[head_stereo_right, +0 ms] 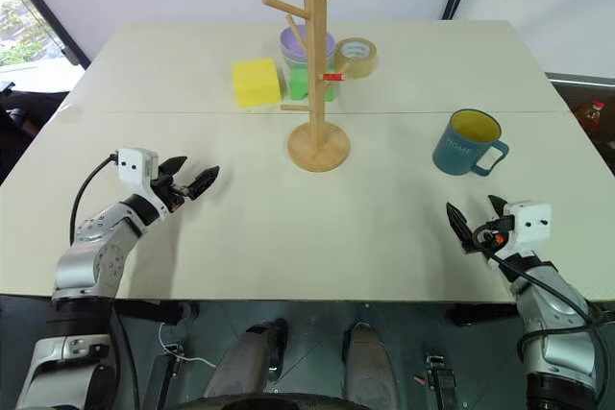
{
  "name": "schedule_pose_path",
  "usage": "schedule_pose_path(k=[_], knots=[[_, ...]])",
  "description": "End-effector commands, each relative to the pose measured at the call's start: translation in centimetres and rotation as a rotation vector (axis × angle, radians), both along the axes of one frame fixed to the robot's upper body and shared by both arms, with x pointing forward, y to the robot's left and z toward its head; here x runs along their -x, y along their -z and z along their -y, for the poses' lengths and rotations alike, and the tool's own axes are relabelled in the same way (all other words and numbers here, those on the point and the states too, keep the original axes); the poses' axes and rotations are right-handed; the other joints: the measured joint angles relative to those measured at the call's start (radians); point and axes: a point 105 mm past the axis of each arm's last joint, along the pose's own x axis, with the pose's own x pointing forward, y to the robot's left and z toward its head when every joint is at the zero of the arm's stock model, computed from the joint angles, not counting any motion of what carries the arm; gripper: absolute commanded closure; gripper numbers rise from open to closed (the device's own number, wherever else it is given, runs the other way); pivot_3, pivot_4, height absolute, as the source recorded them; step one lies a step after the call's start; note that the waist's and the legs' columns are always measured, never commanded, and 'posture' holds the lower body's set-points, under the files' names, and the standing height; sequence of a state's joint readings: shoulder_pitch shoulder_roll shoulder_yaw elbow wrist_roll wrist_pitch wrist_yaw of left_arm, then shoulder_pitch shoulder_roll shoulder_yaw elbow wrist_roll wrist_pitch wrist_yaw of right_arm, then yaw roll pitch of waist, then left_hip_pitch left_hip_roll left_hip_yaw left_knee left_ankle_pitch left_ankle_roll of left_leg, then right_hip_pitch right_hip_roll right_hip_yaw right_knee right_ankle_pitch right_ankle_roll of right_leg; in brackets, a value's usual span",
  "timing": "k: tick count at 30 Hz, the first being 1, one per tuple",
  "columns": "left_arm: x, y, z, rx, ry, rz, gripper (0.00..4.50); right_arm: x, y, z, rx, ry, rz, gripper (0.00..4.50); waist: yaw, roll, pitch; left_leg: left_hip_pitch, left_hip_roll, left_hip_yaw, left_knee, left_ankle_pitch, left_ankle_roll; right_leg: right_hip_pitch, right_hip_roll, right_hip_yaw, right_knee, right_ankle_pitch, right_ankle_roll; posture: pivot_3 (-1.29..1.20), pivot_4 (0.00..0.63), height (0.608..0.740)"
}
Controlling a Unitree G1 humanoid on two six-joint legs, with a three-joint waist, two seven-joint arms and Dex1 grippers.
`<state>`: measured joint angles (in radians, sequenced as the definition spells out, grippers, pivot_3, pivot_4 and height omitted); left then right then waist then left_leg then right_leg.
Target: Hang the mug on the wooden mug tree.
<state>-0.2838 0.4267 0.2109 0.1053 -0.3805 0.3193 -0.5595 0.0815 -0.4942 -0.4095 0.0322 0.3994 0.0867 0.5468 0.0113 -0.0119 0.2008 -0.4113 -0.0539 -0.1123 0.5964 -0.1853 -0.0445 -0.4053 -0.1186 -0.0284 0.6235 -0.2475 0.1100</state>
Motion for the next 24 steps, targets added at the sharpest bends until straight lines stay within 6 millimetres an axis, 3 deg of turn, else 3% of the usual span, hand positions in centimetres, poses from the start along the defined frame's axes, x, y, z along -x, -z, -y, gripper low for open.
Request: schedule_pose_path(k=[1, 10, 15, 22, 24], knots=[[-0.2, -1.1, 0.1, -0.013, 0.001, 0.049, 0.00, -0.2, -1.8, -0.1, 0.006, -0.002, 0.057, 0.03, 0.001, 0.000, 0.000, 0.000, 0.000, 0.000, 0.000, 0.000, 0.000, 0.000, 0.000, 0.000, 0.000, 0.000, 0.000, 0.00, 0.150, 0.740], [0.2, -1.4, 0.6, -0.005, 0.020, 0.057, 0.00, -0.1, -1.9, 0.0, 0.007, 0.027, 0.049, 0.03, 0.001, 0.000, 0.000, 0.000, 0.000, 0.000, 0.000, 0.000, 0.000, 0.000, 0.000, 0.000, -0.001, 0.000, 0.000, 0.00, 0.150, 0.740], [1.2, -2.6, 4.4, -0.034, 0.214, 0.123, 0.00, -0.3, -2.0, 0.6, 0.030, 0.089, 0.065, 0.03, 0.002, 0.000, 0.000, -0.001, 0.000, 0.000, 0.000, 0.000, 0.000, 0.000, 0.000, 0.000, -0.001, 0.001, -0.001, 0.00, 0.150, 0.740], [6.0, -4.3, 14.5, -0.006, 0.700, 0.177, 0.00, -1.4, -3.1, 2.6, 0.103, 0.286, 0.100, 0.03, 0.001, 0.000, 0.000, -0.002, -0.001, 0.000, 0.000, 0.000, 0.000, 0.001, 0.000, 0.000, -0.004, 0.003, -0.003, 0.00, 0.150, 0.740], [7.3, -4.5, 16.4, -0.021, 0.804, 0.192, 0.00, -1.8, -3.3, 3.1, 0.098, 0.339, 0.115, 0.03, -0.001, 0.000, 0.000, -0.002, -0.001, 0.000, 0.000, 0.000, 0.000, 0.001, 0.000, 0.000, -0.004, 0.003, -0.003, 0.00, 0.150, 0.740]])
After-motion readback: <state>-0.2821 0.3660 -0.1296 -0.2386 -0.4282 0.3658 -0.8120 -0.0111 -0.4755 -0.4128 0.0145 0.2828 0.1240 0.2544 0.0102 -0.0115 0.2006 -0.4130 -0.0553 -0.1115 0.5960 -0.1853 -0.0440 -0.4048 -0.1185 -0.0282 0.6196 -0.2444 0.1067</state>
